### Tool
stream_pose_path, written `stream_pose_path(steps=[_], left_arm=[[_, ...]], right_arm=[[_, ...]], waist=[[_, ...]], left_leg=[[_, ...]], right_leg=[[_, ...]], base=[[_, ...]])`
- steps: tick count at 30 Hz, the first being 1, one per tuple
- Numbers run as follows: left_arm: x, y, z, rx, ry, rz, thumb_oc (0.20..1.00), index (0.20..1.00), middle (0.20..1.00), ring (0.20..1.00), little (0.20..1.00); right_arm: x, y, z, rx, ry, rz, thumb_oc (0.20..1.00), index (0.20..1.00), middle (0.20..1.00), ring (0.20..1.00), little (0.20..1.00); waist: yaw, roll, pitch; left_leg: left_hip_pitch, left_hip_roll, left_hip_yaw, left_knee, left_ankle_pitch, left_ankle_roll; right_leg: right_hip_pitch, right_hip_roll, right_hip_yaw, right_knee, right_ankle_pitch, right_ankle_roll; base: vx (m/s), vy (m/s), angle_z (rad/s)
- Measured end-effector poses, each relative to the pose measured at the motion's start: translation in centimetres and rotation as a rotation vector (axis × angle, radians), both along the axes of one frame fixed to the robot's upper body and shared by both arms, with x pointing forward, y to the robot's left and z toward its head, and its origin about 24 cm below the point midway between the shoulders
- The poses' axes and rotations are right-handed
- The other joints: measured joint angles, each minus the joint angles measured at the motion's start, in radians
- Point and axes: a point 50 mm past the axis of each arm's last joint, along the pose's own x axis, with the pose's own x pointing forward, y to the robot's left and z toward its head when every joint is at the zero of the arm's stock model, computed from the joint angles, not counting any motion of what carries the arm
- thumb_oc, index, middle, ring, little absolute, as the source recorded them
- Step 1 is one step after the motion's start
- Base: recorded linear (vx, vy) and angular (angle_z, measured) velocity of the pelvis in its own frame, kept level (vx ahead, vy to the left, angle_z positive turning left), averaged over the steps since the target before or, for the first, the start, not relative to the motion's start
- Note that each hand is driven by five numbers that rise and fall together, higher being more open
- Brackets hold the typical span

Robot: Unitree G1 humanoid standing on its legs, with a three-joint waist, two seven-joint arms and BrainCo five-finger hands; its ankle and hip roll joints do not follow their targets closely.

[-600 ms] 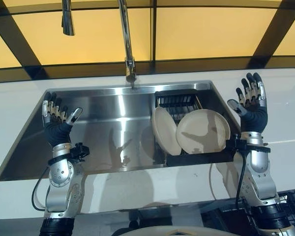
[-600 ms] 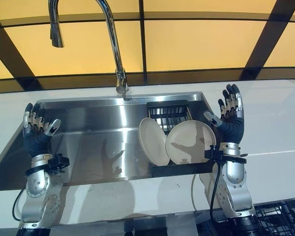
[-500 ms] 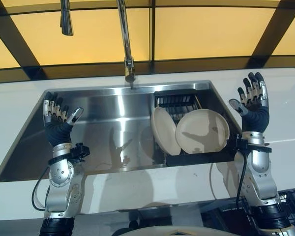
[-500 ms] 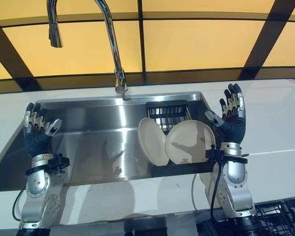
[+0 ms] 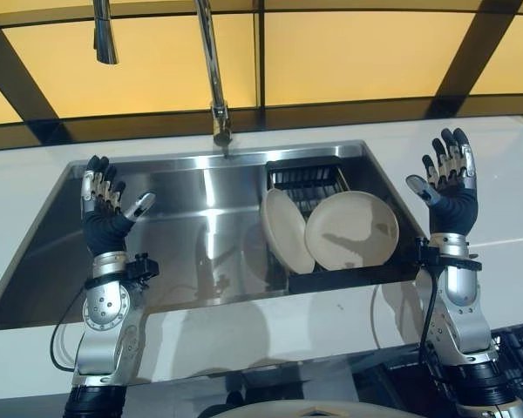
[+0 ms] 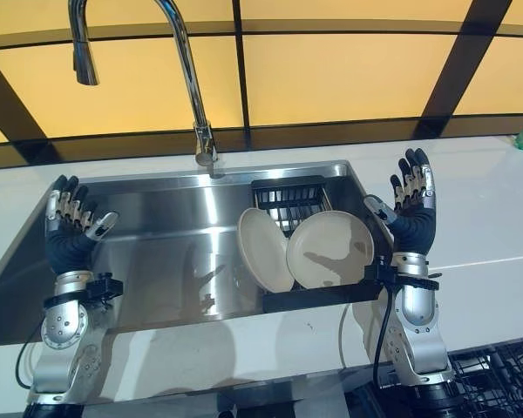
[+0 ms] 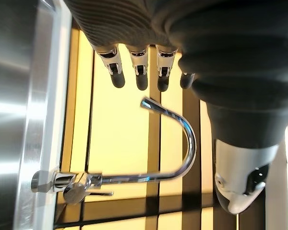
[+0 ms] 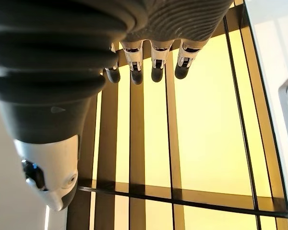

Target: Pick up plates and place into dishwasher.

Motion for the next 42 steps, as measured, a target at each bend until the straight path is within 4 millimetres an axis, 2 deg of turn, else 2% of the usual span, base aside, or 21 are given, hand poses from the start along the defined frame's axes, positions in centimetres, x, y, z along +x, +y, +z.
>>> stream_pose_path(steps=[7,15,19,20,23,25,26,30,32,36,42], left_arm=[[0.2,0.4,1.2,0.203,0.002,-0.035,1.000,1.000,1.000,1.000,1.000],[0.7,1.4,1.7,0.439,0.014,0.026,1.000,1.000,1.000,1.000,1.000],[0.9,2.3,1.7,0.690,0.039,0.073,1.000,1.000,1.000,1.000,1.000],[0.9,2.8,1.6,0.712,0.058,0.079,1.000,1.000,1.000,1.000,1.000],[1.0,3.6,0.7,0.719,0.113,0.091,1.000,1.000,1.000,1.000,1.000],[0.9,3.9,0.2,0.742,0.137,0.096,1.000,1.000,1.000,1.000,1.000],[1.0,3.7,0.3,0.791,0.131,0.097,1.000,1.000,1.000,1.000,1.000],[1.8,3.9,1.4,1.062,0.113,0.091,1.000,1.000,1.000,1.000,1.000],[2.2,4.3,1.8,1.177,0.125,0.090,1.000,1.000,1.000,1.000,1.000],[2.3,4.2,0.8,1.324,0.160,0.050,1.000,1.000,1.000,1.000,1.000],[2.2,3.7,0.5,1.459,0.131,-0.011,1.000,1.000,1.000,1.000,1.000]], right_arm=[[0.0,0.0,0.0,-0.005,0.000,0.003,1.000,1.000,1.000,1.000,1.000],[0.0,-0.3,0.3,-0.041,0.000,0.020,1.000,1.000,1.000,1.000,1.000],[0.0,-0.6,0.5,-0.067,0.002,0.041,1.000,1.000,1.000,1.000,1.000],[0.0,-0.7,0.6,-0.072,0.002,0.043,1.000,1.000,1.000,1.000,1.000],[0.0,-0.8,0.7,-0.077,0.001,0.043,1.000,1.000,1.000,1.000,1.000],[0.0,-0.8,0.7,-0.083,0.000,0.041,1.000,1.000,1.000,1.000,1.000],[0.0,-0.9,0.8,-0.089,0.001,0.038,1.000,1.000,1.000,1.000,1.000],[0.1,-1.4,1.0,-0.130,0.008,0.035,1.000,1.000,1.000,1.000,1.000],[0.1,-1.6,1.0,-0.135,0.014,0.039,1.000,1.000,1.000,1.000,1.000],[0.4,-2.0,0.4,-0.118,0.048,0.036,1.000,1.000,1.000,1.000,1.000],[0.0,-2.7,0.2,-0.115,0.061,0.028,1.000,1.000,1.000,1.000,1.000]], waist=[[-0.005,0.005,-0.003],[-0.028,0.035,-0.022],[-0.027,0.039,-0.023],[-0.026,0.039,-0.023],[-0.022,0.050,-0.020],[-0.001,0.070,-0.025],[-0.002,0.083,-0.027],[-0.049,0.110,-0.018],[-0.053,0.128,-0.010],[-0.056,0.122,-0.005],[-0.059,0.114,0.002]], left_leg=[[0.013,0.012,0.025,0.000,-0.006,-0.008],[0.014,0.021,0.026,0.001,-0.006,-0.012],[0.011,0.035,0.017,0.038,-0.016,-0.030],[0.010,0.037,0.006,0.052,-0.017,-0.031],[0.012,0.028,-0.102,0.092,-0.017,-0.031],[0.012,0.021,-0.164,0.097,-0.020,-0.034],[0.012,0.019,-0.170,0.096,-0.024,-0.039],[0.017,0.022,-0.162,0.046,-0.028,-0.045],[0.031,0.034,-0.153,0.007,-0.041,-0.049],[0.033,0.021,-0.133,0.001,-0.044,-0.039],[0.036,0.018,-0.116,0.001,-0.045,-0.037]], right_leg=[[-0.004,0.009,0.030,-0.002,0.004,-0.006],[-0.016,0.020,0.058,-0.005,0.007,-0.012],[-0.025,0.026,0.095,-0.004,0.006,-0.017],[-0.025,0.025,0.107,-0.003,0.007,-0.020],[-0.026,0.015,0.158,-0.001,0.008,-0.031],[-0.044,0.013,0.201,-0.001,0.019,-0.023],[-0.049,0.010,0.213,-0.004,0.028,-0.013],[-0.063,0.011,0.207,-0.005,0.037,0.001],[-0.072,0.022,0.203,-0.005,0.041,0.008],[-0.084,0.007,0.220,-0.005,0.048,0.021],[-0.086,0.007,0.230,-0.005,0.052,0.018]], base=[[0.00,-0.051,-0.13],[0.00,-0.084,-0.10],[0.02,-0.046,-0.29],[0.05,0.028,-0.37],[0.06,0.050,-0.48],[0.06,0.106,-0.61],[0.05,0.130,-0.46],[0.06,0.140,0.07],[0.07,0.133,-0.02],[0.06,0.115,-0.14],[0.04,0.078,-0.06]])
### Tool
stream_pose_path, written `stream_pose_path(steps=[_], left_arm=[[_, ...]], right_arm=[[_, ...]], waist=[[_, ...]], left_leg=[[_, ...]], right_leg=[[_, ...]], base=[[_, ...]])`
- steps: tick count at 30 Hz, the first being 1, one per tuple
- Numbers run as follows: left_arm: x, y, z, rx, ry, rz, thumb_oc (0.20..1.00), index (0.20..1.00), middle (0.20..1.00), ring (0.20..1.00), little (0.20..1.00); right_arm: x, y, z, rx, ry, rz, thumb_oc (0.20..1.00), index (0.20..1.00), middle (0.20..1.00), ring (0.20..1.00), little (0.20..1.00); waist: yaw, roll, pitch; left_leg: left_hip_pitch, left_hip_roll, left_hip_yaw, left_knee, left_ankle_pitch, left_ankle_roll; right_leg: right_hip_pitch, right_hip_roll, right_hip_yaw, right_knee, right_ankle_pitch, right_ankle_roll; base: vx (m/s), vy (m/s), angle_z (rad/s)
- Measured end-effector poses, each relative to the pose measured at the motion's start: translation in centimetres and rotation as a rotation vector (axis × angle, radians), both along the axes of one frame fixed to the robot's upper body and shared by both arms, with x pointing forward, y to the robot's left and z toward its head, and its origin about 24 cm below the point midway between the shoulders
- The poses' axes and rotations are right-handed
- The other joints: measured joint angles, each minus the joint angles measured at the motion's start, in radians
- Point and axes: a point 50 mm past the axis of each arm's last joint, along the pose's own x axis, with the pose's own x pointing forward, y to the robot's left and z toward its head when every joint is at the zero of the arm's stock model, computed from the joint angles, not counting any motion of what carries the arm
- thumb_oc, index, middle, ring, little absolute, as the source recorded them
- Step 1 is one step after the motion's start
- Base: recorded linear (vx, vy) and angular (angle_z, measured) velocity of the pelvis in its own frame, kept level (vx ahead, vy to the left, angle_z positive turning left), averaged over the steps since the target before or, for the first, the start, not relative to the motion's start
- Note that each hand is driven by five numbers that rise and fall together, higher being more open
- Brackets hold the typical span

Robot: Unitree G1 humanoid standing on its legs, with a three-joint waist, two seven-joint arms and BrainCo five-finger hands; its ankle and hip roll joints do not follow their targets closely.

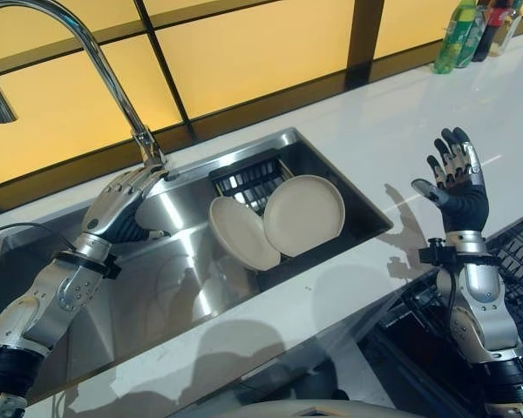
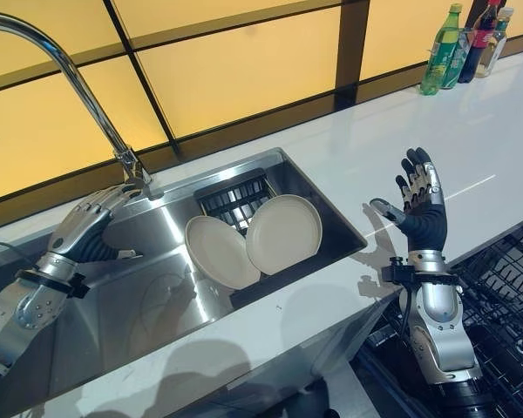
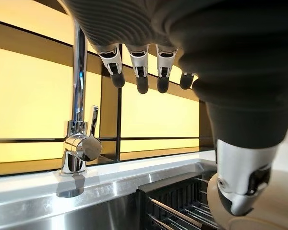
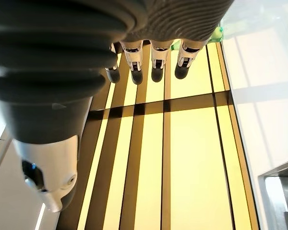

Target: Pick up plates and place into dishwasher.

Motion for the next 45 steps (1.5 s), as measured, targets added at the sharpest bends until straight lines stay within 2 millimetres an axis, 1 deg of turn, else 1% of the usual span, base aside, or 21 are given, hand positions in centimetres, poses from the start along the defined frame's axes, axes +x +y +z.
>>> stream_pose_path(steps=[2,4,6,9,15,17,23,26,28,31,36,41,45], left_arm=[[0.0,-0.2,-0.1,0.014,0.026,-0.020,1.000,1.000,1.000,1.000,1.000],[0.0,-0.6,-0.7,0.023,0.067,-0.038,1.000,1.000,1.000,1.000,1.000],[-0.1,-1.1,-1.2,0.038,0.097,-0.064,1.000,1.000,1.000,1.000,1.000],[-0.1,-1.4,-1.0,0.068,0.096,-0.103,1.000,1.000,1.000,1.000,1.000],[0.4,-2.2,0.4,0.078,-0.021,-0.150,1.000,1.000,1.000,1.000,1.000],[0.3,-2.8,0.6,0.085,-0.041,-0.182,1.000,1.000,1.000,1.000,1.000],[-0.2,-4.2,-0.7,0.143,0.002,-0.263,1.000,1.000,1.000,1.000,1.000],[-0.3,-4.6,-0.7,0.149,0.012,-0.286,1.000,1.000,1.000,1.000,1.000],[-0.3,-4.8,-0.9,0.181,0.057,-0.306,1.000,1.000,1.000,1.000,1.000],[-0.4,-5.3,-2.1,0.247,0.173,-0.343,1.000,1.000,1.000,1.000,1.000],[0.2,-6.2,-1.4,0.319,0.233,-0.359,1.000,1.000,1.000,1.000,1.000],[0.2,-6.4,-1.3,0.337,0.263,-0.356,1.000,1.000,1.000,1.000,1.000],[0.2,-6.4,-1.3,0.349,0.280,-0.357,1.000,1.000,1.000,1.000,1.000]], right_arm=[[0.0,-0.1,0.0,0.008,0.003,0.000,1.000,1.000,1.000,1.000,1.000],[0.0,-0.1,0.0,0.009,0.007,0.000,1.000,1.000,1.000,1.000,1.000],[0.0,-0.1,-0.1,0.013,0.011,0.000,1.000,1.000,1.000,1.000,1.000],[0.0,-0.2,-0.2,0.027,0.016,0.000,1.000,1.000,1.000,1.000,1.000],[-0.2,-0.2,-0.6,0.027,0.034,-0.003,1.000,1.000,1.000,1.000,1.000],[-0.2,-0.2,-0.6,0.027,0.035,-0.004,1.000,1.000,1.000,1.000,1.000],[-0.2,-0.3,-0.7,0.029,0.039,-0.009,1.000,1.000,1.000,1.000,1.000],[-0.5,-0.4,-1.2,0.028,0.062,-0.013,1.000,1.000,1.000,1.000,1.000],[-0.6,-0.4,-1.4,0.028,0.071,-0.014,1.000,1.000,1.000,1.000,1.000],[-0.6,-0.5,-1.4,0.038,0.073,-0.011,1.000,1.000,1.000,1.000,1.000],[-0.6,-0.6,-1.3,0.042,0.076,-0.022,1.000,1.000,1.000,1.000,1.000],[-0.6,-0.6,-1.4,0.050,0.079,-0.027,1.000,1.000,1.000,1.000,1.000],[-0.6,-0.6,-1.4,0.051,0.086,-0.025,1.000,1.000,1.000,1.000,1.000]], waist=[[-0.005,-0.005,0.004],[-0.021,-0.009,0.008],[-0.026,-0.016,0.019],[-0.049,-0.025,0.036],[-0.059,-0.026,0.047],[-0.074,-0.029,0.050],[-0.086,-0.030,0.078],[-0.090,-0.030,0.080],[-0.105,-0.030,0.080],[-0.108,-0.029,0.082],[-0.108,-0.021,0.103],[-0.109,-0.010,0.115],[-0.108,-0.009,0.118]], left_leg=[[0.002,0.000,0.003,-0.001,-0.001,0.000],[0.003,-0.002,0.004,-0.001,-0.002,0.002],[0.011,-0.003,0.009,-0.001,-0.002,0.003],[0.014,-0.003,0.017,-0.001,-0.003,0.004],[0.016,-0.005,0.032,-0.001,-0.004,0.005],[0.017,-0.005,0.034,-0.001,-0.004,0.005],[0.030,-0.006,0.059,-0.002,-0.006,0.007],[0.034,-0.006,0.062,-0.002,-0.006,0.007],[0.035,-0.007,0.064,-0.002,-0.006,0.008],[0.038,-0.007,0.071,-0.002,-0.007,0.008],[0.047,-0.007,0.082,-0.002,-0.007,0.009],[0.050,-0.008,0.083,-0.002,-0.007,0.009],[0.057,-0.008,0.082,-0.002,-0.008,0.009]], right_leg=[[0.000,0.000,0.004,0.000,0.000,0.000],[0.000,-0.001,0.004,0.000,0.002,0.002],[0.004,-0.002,0.010,0.000,0.003,0.003],[0.006,-0.004,0.014,0.000,0.005,0.005],[0.000,-0.004,0.029,0.005,0.010,0.006],[0.002,-0.004,0.032,0.005,0.012,0.006],[0.000,-0.004,0.052,0.005,0.018,0.011],[0.001,-0.004,0.058,0.005,0.020,0.011],[0.001,-0.004,0.061,0.005,0.022,0.011],[0.001,-0.004,0.067,0.005,0.024,0.011],[0.003,-0.005,0.070,0.005,0.028,0.016],[0.004,-0.005,0.070,0.006,0.032,0.013],[0.012,-0.005,0.070,0.005,0.031,0.013]], base=[[0.03,0.058,-0.05],[0.03,0.054,-0.02],[0.03,0.045,-0.06],[0.02,0.024,-0.05],[0.02,-0.009,-0.08],[0.01,-0.019,-0.04],[0.04,-0.018,-0.10],[0.04,-0.020,-0.06],[0.02,-0.010,-0.02],[0.01,-0.005,-0.05],[0.04,-0.017,-0.07],[0.04,-0.009,-0.01],[0.01,-0.003,0.00]])
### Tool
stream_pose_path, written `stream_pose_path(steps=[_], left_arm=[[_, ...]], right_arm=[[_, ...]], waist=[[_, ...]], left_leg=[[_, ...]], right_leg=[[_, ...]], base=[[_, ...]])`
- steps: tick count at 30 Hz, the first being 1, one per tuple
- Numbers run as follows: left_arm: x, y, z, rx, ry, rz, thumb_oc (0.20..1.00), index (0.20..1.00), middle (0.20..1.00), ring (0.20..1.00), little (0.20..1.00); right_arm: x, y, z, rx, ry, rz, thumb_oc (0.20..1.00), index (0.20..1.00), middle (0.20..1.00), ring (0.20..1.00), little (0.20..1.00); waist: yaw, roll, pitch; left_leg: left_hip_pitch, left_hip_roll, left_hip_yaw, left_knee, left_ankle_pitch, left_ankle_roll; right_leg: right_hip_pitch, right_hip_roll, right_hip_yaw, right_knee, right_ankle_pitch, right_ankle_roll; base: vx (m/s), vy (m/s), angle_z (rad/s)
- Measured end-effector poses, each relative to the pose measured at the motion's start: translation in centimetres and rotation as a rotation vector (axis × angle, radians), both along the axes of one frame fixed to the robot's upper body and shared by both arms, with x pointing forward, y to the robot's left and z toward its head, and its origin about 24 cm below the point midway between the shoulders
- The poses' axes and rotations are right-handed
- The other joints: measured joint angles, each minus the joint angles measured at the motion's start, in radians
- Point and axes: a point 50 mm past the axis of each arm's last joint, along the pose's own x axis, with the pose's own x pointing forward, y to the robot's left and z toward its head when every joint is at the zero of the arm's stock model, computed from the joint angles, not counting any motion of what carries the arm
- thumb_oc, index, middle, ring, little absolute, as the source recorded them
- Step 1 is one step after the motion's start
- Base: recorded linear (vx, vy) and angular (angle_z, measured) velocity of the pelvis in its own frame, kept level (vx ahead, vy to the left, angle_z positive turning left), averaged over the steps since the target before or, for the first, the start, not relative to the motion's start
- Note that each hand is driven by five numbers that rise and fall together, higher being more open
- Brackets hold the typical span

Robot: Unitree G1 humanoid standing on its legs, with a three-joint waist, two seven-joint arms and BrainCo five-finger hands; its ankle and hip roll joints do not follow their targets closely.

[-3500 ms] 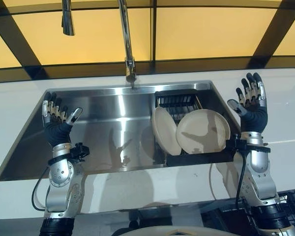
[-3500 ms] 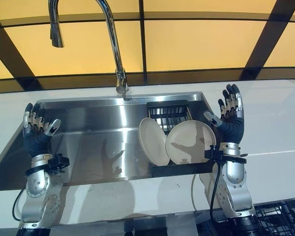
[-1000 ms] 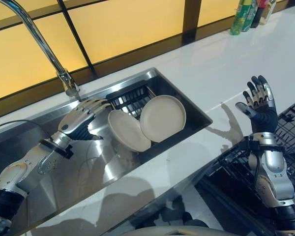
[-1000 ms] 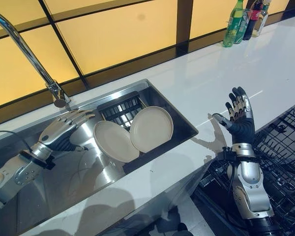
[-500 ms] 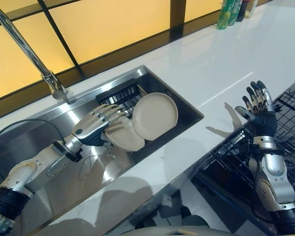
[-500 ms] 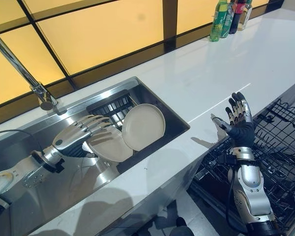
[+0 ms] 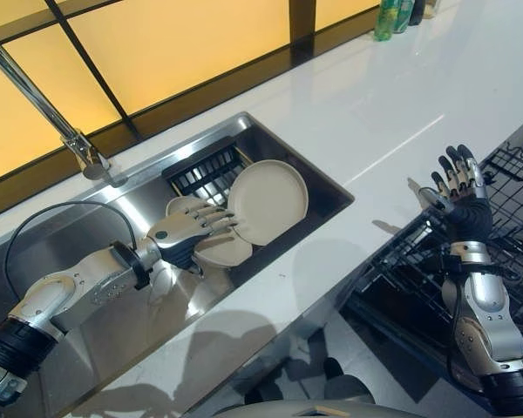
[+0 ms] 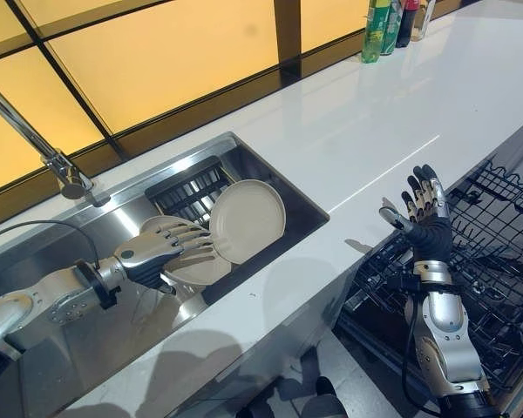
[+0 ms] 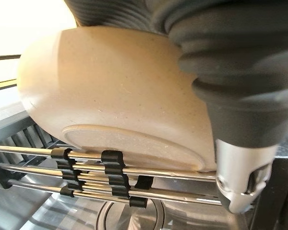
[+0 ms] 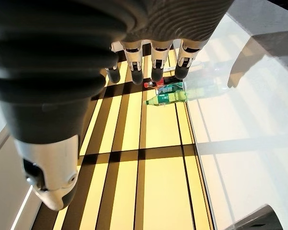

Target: Pick up plates and place into dishwasher.

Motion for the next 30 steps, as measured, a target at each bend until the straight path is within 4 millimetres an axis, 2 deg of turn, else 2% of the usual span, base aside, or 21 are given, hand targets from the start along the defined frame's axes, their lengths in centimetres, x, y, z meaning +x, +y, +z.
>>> stream_pose_path(steps=[1,2,3,4,5,6,7,9,18,30], left_arm=[[-0.01,-0.03,-0.01,0.005,0.005,0.000,1.000,1.000,1.000,1.000,1.000],[-0.02,-0.03,-0.05,0.010,0.010,0.001,0.824,0.824,0.824,0.824,0.824],[-0.01,-0.02,-0.06,0.013,0.013,0.002,0.730,0.730,0.730,0.730,0.730],[-0.01,-0.05,-0.05,0.016,0.015,0.003,0.558,0.558,0.558,0.558,0.558],[-0.02,-0.07,-0.04,0.017,0.015,0.003,0.533,0.533,0.533,0.533,0.533],[-0.02,-0.06,-0.06,0.020,0.017,0.004,0.385,0.385,0.385,0.385,0.385],[-0.04,-0.08,-0.07,0.024,0.021,0.004,0.300,0.300,0.300,0.300,0.300],[-0.17,-0.12,-0.12,0.055,0.029,-0.005,0.213,0.213,0.213,0.213,0.213],[-0.49,-0.81,0.69,0.069,0.009,-0.049,0.200,0.200,0.200,0.200,0.200],[-0.60,-0.68,0.77,0.084,0.023,-0.054,0.200,0.200,0.200,0.200,0.200]], right_arm=[[0.00,0.00,0.00,0.000,0.000,0.000,1.000,1.000,1.000,1.000,1.000],[0.00,0.00,0.00,0.000,0.000,0.000,1.000,1.000,1.000,1.000,1.000],[0.00,-0.01,-0.01,0.000,0.001,0.000,1.000,1.000,1.000,1.000,1.000],[0.00,-0.01,-0.01,0.000,0.000,-0.001,1.000,1.000,1.000,1.000,1.000],[-0.01,-0.01,-0.02,0.000,0.001,0.000,1.000,1.000,1.000,1.000,1.000],[-0.03,-0.02,-0.04,0.000,0.002,0.000,1.000,1.000,1.000,1.000,1.000],[-0.04,-0.03,-0.07,-0.001,0.004,0.000,1.000,1.000,1.000,1.000,1.000],[-0.04,-0.03,-0.09,-0.001,0.006,0.002,1.000,1.000,1.000,1.000,1.000],[-0.06,-0.04,-0.17,-0.003,0.011,0.005,1.000,1.000,1.000,1.000,1.000],[-0.33,-0.17,-0.64,-0.001,0.035,-0.004,1.000,1.000,1.000,1.000,1.000]], waist=[[0.000,0.000,0.000],[-0.001,0.000,0.001],[-0.001,0.001,0.001],[-0.001,0.001,0.001],[-0.001,0.001,0.001],[-0.001,0.001,0.001],[0.000,0.001,0.001],[0.001,0.001,0.001],[-0.001,0.010,0.002],[0.001,0.017,-0.002]], left_leg=[[0.002,0.000,0.000,0.000,0.000,0.000],[0.004,0.000,0.000,0.000,-0.001,0.000],[0.006,0.000,-0.001,0.000,-0.001,0.000],[0.006,0.000,-0.001,0.000,-0.001,0.000],[0.006,0.000,-0.001,0.000,-0.001,0.000],[0.007,0.000,-0.001,0.000,-0.001,0.000],[0.007,0.000,-0.002,0.000,-0.001,0.000],[0.007,0.000,-0.002,0.000,-0.001,0.000],[0.024,0.001,-0.004,0.000,-0.002,0.000],[0.025,0.000,-0.009,0.000,-0.001,0.000]], right_leg=[[0.002,0.000,0.000,0.000,0.000,0.000],[0.004,0.000,0.000,0.000,0.000,0.000],[0.005,0.000,0.000,0.000,0.000,0.000],[0.005,0.000,0.000,0.000,0.000,0.000],[0.005,0.000,0.000,0.000,0.000,0.000],[0.006,0.000,0.000,0.000,0.000,0.000],[0.007,0.000,0.000,0.000,0.000,0.000],[0.007,0.000,0.000,0.000,0.000,0.000],[0.023,0.000,-0.001,0.000,0.000,0.000],[0.030,-0.001,-0.005,0.000,0.000,0.000]], base=[[0.00,0.000,0.00],[0.03,-0.013,-0.01],[0.04,-0.013,-0.01],[0.03,-0.010,0.00],[0.04,-0.008,0.00],[0.04,-0.008,0.00],[0.03,-0.008,0.00],[0.00,0.000,0.00],[0.00,0.000,0.00],[0.00,0.000,0.00]])
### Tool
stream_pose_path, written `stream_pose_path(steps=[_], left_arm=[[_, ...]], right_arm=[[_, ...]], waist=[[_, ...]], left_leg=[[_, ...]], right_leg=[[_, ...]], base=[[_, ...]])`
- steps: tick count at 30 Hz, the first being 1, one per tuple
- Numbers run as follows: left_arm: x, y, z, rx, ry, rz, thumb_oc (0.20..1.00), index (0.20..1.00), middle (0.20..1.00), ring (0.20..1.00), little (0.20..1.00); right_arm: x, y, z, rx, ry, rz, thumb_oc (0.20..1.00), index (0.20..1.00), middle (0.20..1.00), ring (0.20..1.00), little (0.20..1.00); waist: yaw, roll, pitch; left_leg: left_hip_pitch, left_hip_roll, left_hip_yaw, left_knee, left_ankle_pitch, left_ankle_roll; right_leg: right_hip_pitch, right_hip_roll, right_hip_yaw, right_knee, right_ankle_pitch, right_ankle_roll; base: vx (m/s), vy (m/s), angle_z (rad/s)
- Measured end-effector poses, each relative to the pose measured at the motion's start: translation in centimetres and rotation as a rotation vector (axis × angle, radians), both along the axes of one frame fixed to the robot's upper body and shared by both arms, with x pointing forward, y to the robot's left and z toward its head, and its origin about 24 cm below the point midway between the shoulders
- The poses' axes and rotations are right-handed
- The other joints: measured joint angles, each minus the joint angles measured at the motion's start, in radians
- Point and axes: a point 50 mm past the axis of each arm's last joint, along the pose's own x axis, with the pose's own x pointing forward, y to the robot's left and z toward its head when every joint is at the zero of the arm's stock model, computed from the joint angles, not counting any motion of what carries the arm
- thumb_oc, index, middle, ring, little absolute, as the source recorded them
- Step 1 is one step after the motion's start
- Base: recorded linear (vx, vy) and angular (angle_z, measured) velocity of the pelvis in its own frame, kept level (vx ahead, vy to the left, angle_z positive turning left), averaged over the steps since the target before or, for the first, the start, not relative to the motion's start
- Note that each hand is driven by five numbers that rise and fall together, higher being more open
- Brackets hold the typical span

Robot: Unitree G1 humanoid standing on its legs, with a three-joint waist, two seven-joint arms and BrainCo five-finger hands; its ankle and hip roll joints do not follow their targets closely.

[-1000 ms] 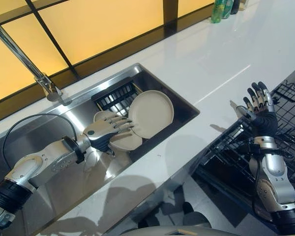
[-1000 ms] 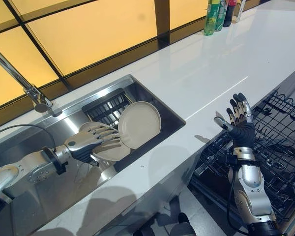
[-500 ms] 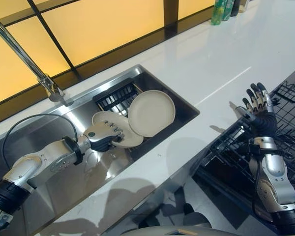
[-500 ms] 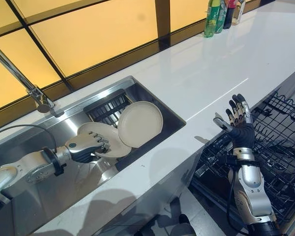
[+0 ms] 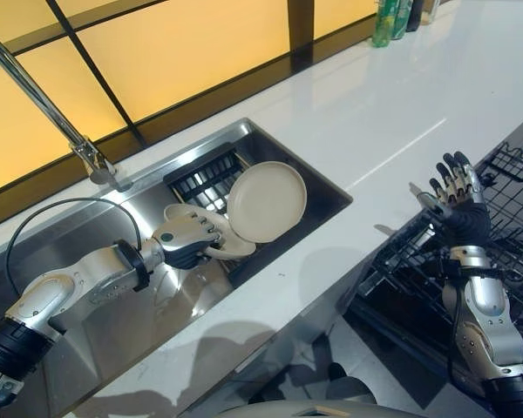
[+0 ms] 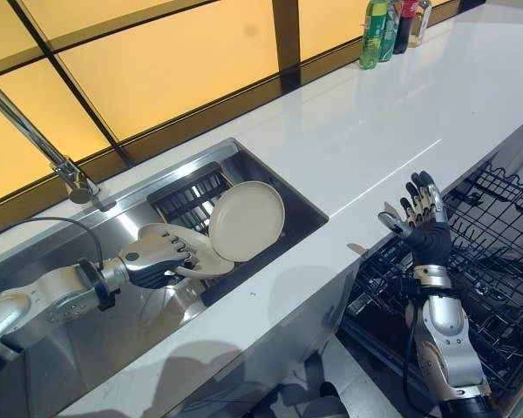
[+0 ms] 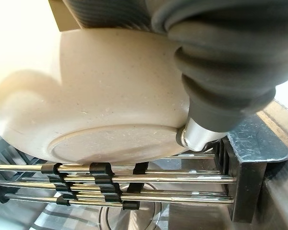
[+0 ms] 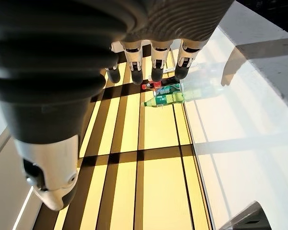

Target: Pick up plates and place into dishwasher.

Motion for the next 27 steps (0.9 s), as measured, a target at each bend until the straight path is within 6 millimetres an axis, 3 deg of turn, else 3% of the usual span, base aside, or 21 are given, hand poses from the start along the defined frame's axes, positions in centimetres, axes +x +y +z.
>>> stream_pose_path(steps=[11,16,23,27], left_arm=[[-0.3,0.3,0.4,0.094,0.059,0.004,0.200,0.200,0.200,0.200,0.200],[-0.4,0.5,1.7,0.130,0.021,0.002,0.200,0.200,0.200,0.200,0.200],[-0.1,1.6,4.8,0.156,-0.096,0.058,0.200,0.200,0.200,0.200,0.200],[-0.5,1.7,5.3,0.205,-0.093,0.058,0.200,0.200,0.200,0.200,0.200]], right_arm=[[-0.1,-0.4,0.2,-0.014,0.008,-0.005,1.000,1.000,1.000,1.000,1.000],[-0.1,-0.5,0.3,0.006,0.007,-0.020,1.000,1.000,1.000,1.000,1.000],[-0.2,-0.6,0.3,0.005,0.005,-0.023,1.000,1.000,1.000,1.000,1.000],[-0.3,-0.7,0.3,0.013,0.010,-0.025,1.000,1.000,1.000,1.000,1.000]], waist=[[0.002,0.016,-0.011],[0.008,0.016,-0.011],[0.058,0.016,-0.022],[0.086,0.015,-0.027]], left_leg=[[0.000,0.000,-0.009,0.000,0.001,0.000],[0.000,0.000,-0.019,0.000,0.001,0.000],[-0.012,-0.003,-0.044,0.000,0.001,0.001],[-0.018,-0.004,-0.054,0.001,0.002,0.001]], right_leg=[[0.004,-0.001,-0.008,0.000,0.000,0.000],[0.009,-0.002,-0.021,0.000,-0.003,-0.001],[0.009,-0.005,-0.044,0.000,-0.008,-0.001],[0.011,-0.007,-0.055,0.000,-0.011,0.000]], base=[[0.00,-0.002,0.01],[-0.01,-0.007,0.07],[-0.02,0.001,0.10],[-0.02,0.005,0.08]])
